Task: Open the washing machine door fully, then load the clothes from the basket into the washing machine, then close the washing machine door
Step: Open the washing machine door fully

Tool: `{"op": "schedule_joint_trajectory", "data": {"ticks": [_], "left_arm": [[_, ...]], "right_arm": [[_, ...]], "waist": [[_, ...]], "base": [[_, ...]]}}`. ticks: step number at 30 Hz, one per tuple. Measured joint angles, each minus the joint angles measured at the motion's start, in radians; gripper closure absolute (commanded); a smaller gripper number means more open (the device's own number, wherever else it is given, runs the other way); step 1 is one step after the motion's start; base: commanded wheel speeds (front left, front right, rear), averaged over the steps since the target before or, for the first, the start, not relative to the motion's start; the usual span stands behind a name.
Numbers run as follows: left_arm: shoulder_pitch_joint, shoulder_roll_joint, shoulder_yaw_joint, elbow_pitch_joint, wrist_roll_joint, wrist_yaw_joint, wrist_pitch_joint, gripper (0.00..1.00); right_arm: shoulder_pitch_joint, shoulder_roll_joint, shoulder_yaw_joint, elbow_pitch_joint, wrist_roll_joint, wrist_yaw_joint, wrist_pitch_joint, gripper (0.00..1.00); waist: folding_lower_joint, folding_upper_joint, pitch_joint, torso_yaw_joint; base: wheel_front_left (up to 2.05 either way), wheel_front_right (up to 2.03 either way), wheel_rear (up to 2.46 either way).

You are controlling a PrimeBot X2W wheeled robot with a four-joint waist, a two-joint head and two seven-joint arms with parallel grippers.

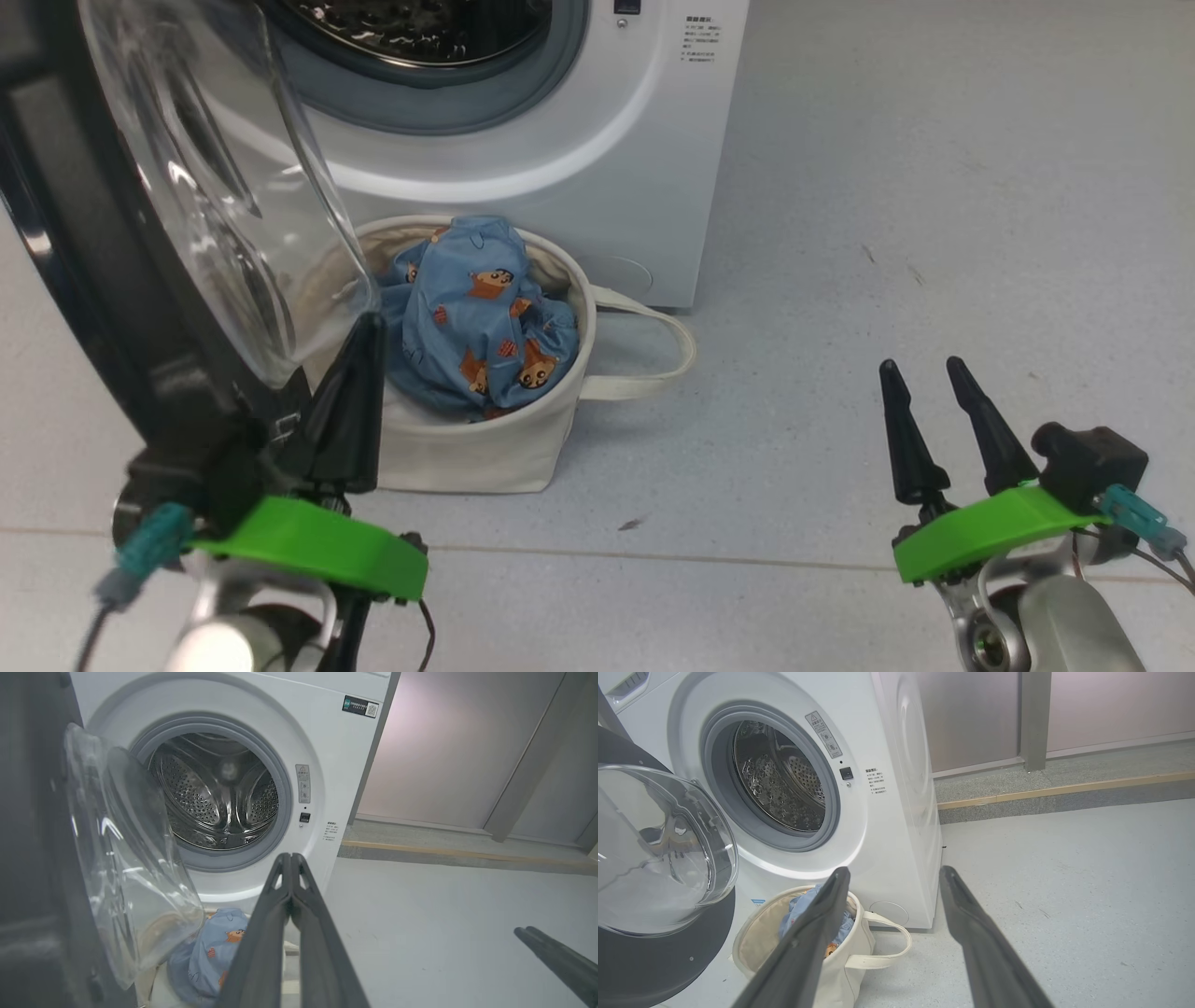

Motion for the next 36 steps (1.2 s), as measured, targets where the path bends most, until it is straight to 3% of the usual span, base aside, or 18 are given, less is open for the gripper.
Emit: {"op": "schedule_joint_trajectory", "data": {"ticks": [7, 15, 24, 36], "left_arm": [[-0.006, -0.025, -0.013, 0.185, 0.063, 0.042, -0.061, 1.00], [-0.068, -0.028, 0.023, 0.356, 0.062, 0.042, -0.123, 1.00], [-0.117, -0.040, 0.083, 0.515, 0.010, 0.013, -0.216, 1.00], [-0.219, -0.006, 0.208, 0.695, -0.069, -0.042, -0.323, 1.00]], "right_arm": [[-0.006, 0.003, 0.016, -0.012, -0.008, 0.000, 0.000, 0.00], [-0.029, 0.004, 0.055, -0.023, -0.008, 0.000, -0.001, 0.00], [-0.047, 0.004, 0.070, -0.036, -0.009, 0.000, 0.000, 0.00], [-0.047, 0.003, 0.067, -0.087, -0.040, 0.000, 0.045, 0.00]], "waist": [[0.0000, 0.0000, 0.013, 0.013], [0.0001, 0.0000, 0.021, 0.087], [0.0000, 0.0000, 0.029, 0.208], [0.0000, 0.0000, 0.065, 0.326]], "base": [[0.00, 0.00, 0.00], [0.00, 0.00, 0.00], [0.00, 0.00, 0.00], [0.00, 0.00, 0.00]]}}
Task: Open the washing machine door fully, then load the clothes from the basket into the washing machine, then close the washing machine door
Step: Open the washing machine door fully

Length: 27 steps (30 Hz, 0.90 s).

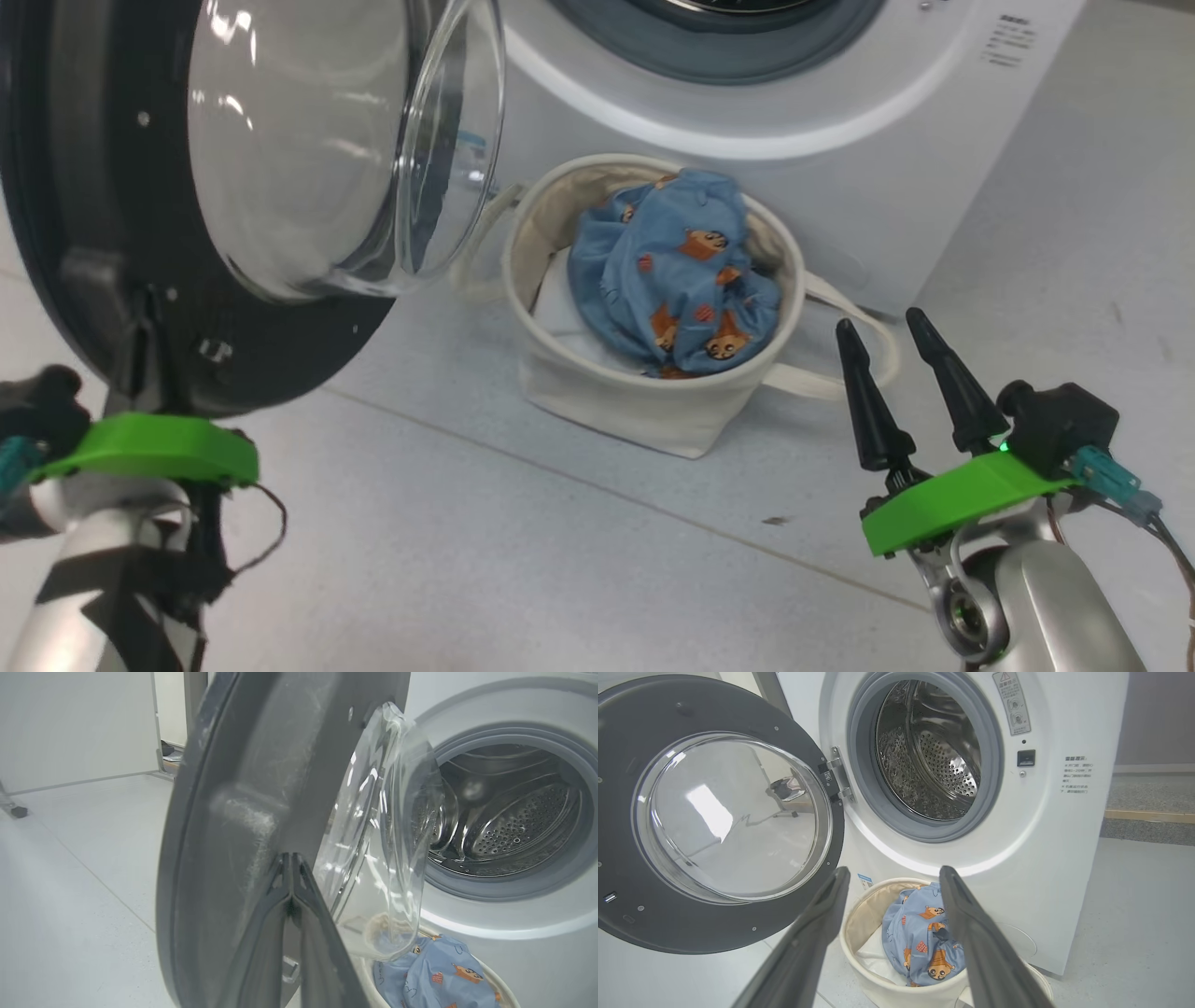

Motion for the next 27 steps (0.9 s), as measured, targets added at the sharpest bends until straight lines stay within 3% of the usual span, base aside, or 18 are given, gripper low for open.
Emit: {"op": "schedule_joint_trajectory", "data": {"ticks": [8, 16, 27], "left_arm": [[-0.098, -0.001, 0.004, 0.132, -0.034, -0.071, -0.057, 1.00], [-0.185, -0.012, 0.027, 0.245, -0.047, -0.112, -0.111, 1.00], [-0.209, -0.009, 0.037, 0.334, -0.042, -0.165, -0.130, 1.00]], "right_arm": [[-0.039, -0.004, 0.006, -0.028, -0.032, 0.000, 0.036, 0.00], [-0.061, -0.007, 0.011, -0.040, -0.053, 0.000, 0.058, 0.00], [-0.065, -0.007, 0.006, -0.030, -0.054, 0.000, 0.048, 0.00]], "waist": [[0.0000, 0.0000, 0.065, 0.056], [0.0002, 0.0000, 0.127, 0.101], [0.0000, 0.0000, 0.111, 0.088]], "base": [[0.00, 0.00, 0.00], [0.00, 0.00, 0.00], [0.00, 0.00, 0.00]]}}
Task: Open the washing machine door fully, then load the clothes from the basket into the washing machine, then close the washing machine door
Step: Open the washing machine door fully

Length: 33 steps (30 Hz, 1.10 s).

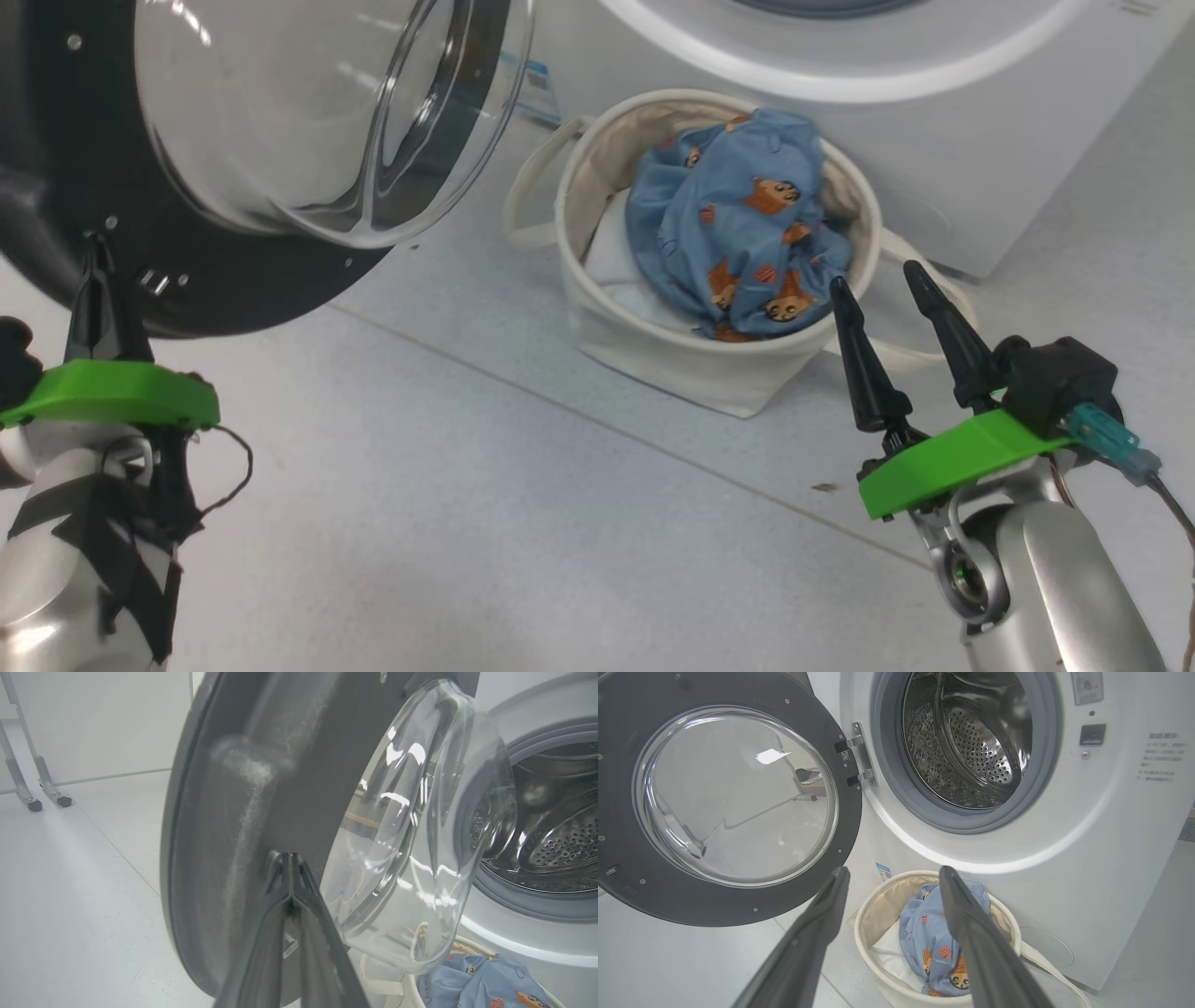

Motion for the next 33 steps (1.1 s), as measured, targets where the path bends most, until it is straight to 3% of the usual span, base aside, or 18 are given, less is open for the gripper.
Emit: {"op": "schedule_joint_trajectory", "data": {"ticks": [1, 2, 3, 17, 23, 33], "left_arm": [[0.001, 0.002, 0.000, 0.000, 0.004, -0.008, 0.000, 0.92], [0.003, 0.005, -0.001, -0.001, 0.008, -0.009, 0.000, 0.31], [0.007, 0.007, -0.001, -0.002, 0.014, -0.016, 0.000, 0.00], [0.239, 0.016, 0.026, -0.186, -0.017, -0.044, 0.004, 0.00], [0.322, 0.073, -0.007, -0.270, 0.018, -0.049, 0.038, 0.00], [0.444, 0.109, -0.010, -0.377, 0.017, 0.000, 0.142, 0.00]], "right_arm": [[0.000, 0.000, 0.000, 0.003, 0.004, 0.000, -0.006, 0.00], [0.000, 0.000, -0.001, 0.008, 0.008, 0.000, -0.010, 0.00], [0.001, 0.000, -0.003, 0.014, 0.011, 0.000, -0.017, 0.00], [0.046, 0.005, -0.014, 0.067, 0.068, 0.000, -0.078, 0.00], [0.049, 0.007, -0.006, 0.091, 0.090, 0.000, -0.094, 0.00], [0.053, 0.008, 0.004, 0.131, 0.111, 0.000, -0.104, 0.00]], "waist": [[0.0000, 0.0000, -0.006, -0.007], [0.0000, 0.0000, -0.013, -0.015], [0.0000, 0.0000, -0.020, -0.023], [0.0000, 0.0000, -0.129, -0.225], [0.0000, 0.0000, -0.164, -0.341], [-0.0001, 0.0000, -0.219, -0.504]], "base": [[0.00, 0.00, 0.00], [0.00, 0.00, 0.00], [0.00, 0.00, 0.00], [0.00, 0.00, 0.00], [0.00, 0.00, 0.00], [0.00, 0.00, 0.00]]}}
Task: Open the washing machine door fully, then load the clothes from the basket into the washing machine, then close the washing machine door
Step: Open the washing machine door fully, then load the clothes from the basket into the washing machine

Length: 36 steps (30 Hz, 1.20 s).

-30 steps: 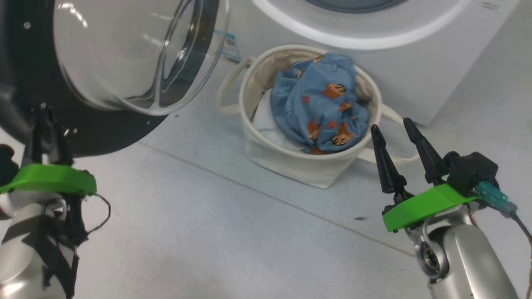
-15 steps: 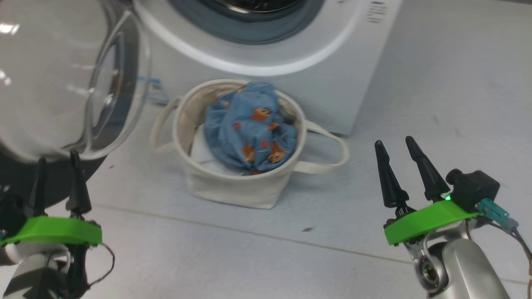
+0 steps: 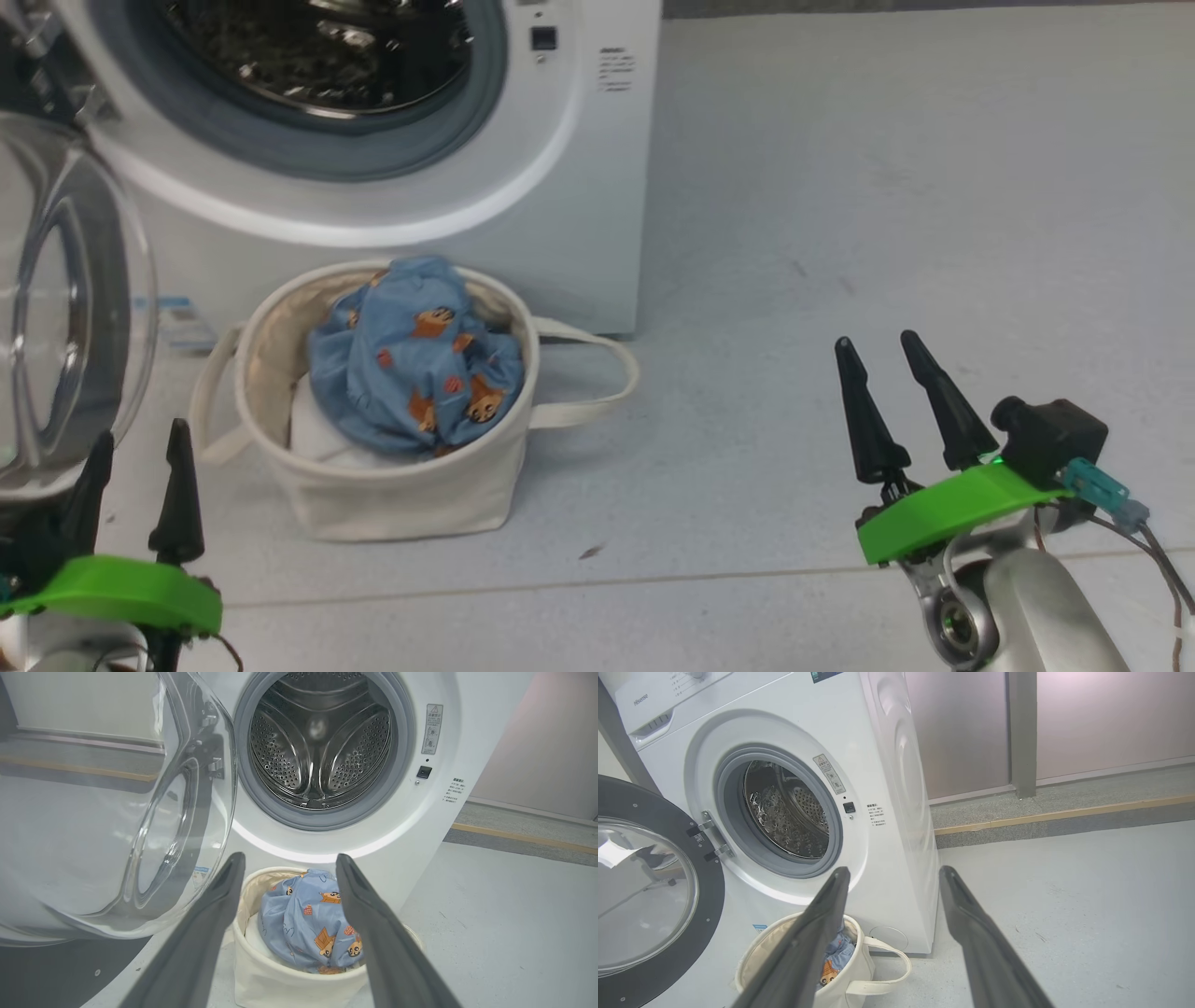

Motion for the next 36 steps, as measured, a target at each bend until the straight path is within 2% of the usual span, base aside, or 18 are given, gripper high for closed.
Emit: {"op": "schedule_joint_trajectory", "data": {"ticks": [5, 13, 15, 28, 36], "left_arm": [[0.053, 0.018, 0.005, -0.033, 0.017, 0.043, 0.014, 0.00], [0.094, 0.026, 0.006, -0.069, -0.001, 0.048, 0.042, 0.00], [0.109, 0.033, 0.007, -0.069, 0.010, 0.063, 0.043, 0.00], [0.114, 0.037, -0.026, -0.104, 0.009, 0.037, 0.044, 0.00], [0.113, 0.053, -0.030, -0.116, 0.010, 0.035, 0.044, 0.00]], "right_arm": [[0.000, 0.000, 0.017, 0.026, 0.015, 0.000, -0.003, 0.00], [0.000, -0.007, 0.021, 0.056, 0.032, 0.000, -0.016, 0.00], [0.000, -0.009, 0.021, 0.058, 0.039, 0.000, -0.016, 0.00], [0.018, -0.011, -0.003, 0.058, 0.039, 0.000, -0.016, 0.00], [0.019, -0.010, -0.006, 0.058, 0.039, 0.000, -0.016, 0.00]], "waist": [[0.0000, 0.0000, -0.031, -0.047], [0.0000, 0.0000, -0.062, -0.063], [0.0000, 0.0000, -0.065, -0.065], [0.0000, 0.0000, -0.062, -0.074], [0.0000, 0.0000, -0.063, -0.082]], "base": [[0.00, 0.00, 0.00], [0.00, 0.00, 0.00], [0.00, 0.00, 0.00], [0.00, 0.00, 0.00], [0.00, 0.00, 0.00]]}}
